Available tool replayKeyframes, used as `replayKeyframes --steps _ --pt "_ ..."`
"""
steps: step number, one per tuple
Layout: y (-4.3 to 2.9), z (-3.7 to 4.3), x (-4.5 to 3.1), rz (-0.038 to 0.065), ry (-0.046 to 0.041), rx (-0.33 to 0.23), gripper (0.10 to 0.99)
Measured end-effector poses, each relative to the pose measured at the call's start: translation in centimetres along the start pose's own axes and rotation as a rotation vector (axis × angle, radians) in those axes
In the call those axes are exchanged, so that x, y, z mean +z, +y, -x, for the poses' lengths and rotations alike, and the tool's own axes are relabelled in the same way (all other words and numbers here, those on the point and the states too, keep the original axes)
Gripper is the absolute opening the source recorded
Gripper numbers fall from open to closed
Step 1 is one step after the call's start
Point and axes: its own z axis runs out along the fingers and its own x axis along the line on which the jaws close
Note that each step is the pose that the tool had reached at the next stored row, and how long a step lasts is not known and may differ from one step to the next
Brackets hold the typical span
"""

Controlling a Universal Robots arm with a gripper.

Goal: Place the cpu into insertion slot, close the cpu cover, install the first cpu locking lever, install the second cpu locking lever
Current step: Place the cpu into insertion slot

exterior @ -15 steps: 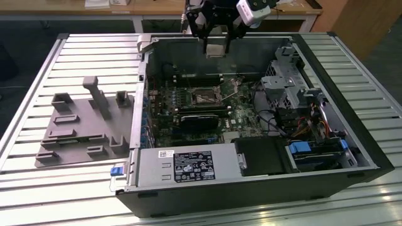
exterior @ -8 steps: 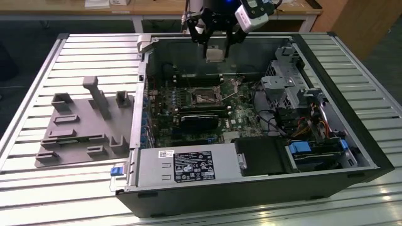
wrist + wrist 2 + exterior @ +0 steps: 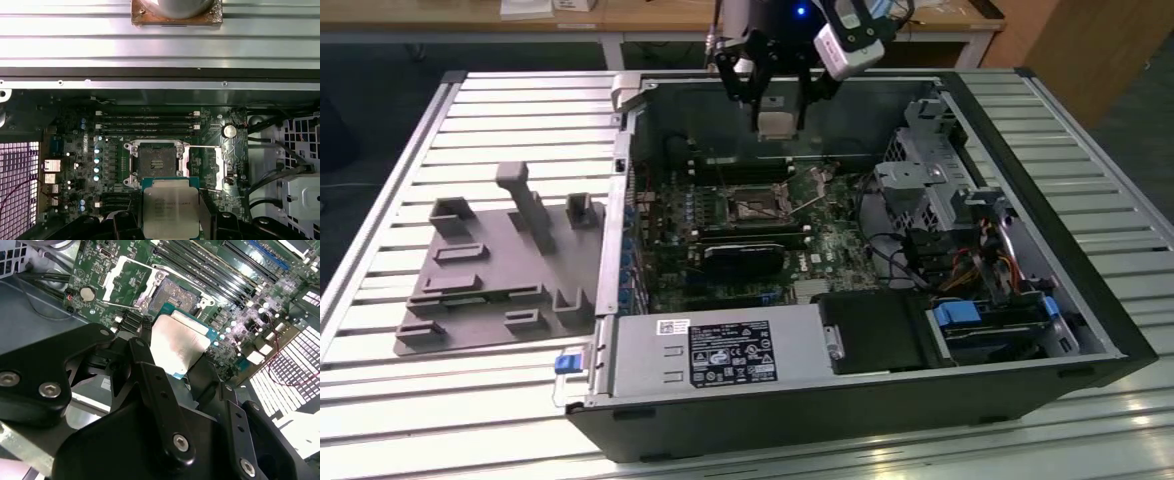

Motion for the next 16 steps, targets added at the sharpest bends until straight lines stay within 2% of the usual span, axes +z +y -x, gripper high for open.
replayKeyframes --steps 6,10,16 --pt "-0.09 -0.26 0.91 0.0 -0.0096 0.013 0.537" --pt "-0.14 -0.27 1.52 -0.001 -0.0155 0.078 0.537" --pt "-0.18 -0.28 1.92 -0.003 -0.0252 0.186 0.537"
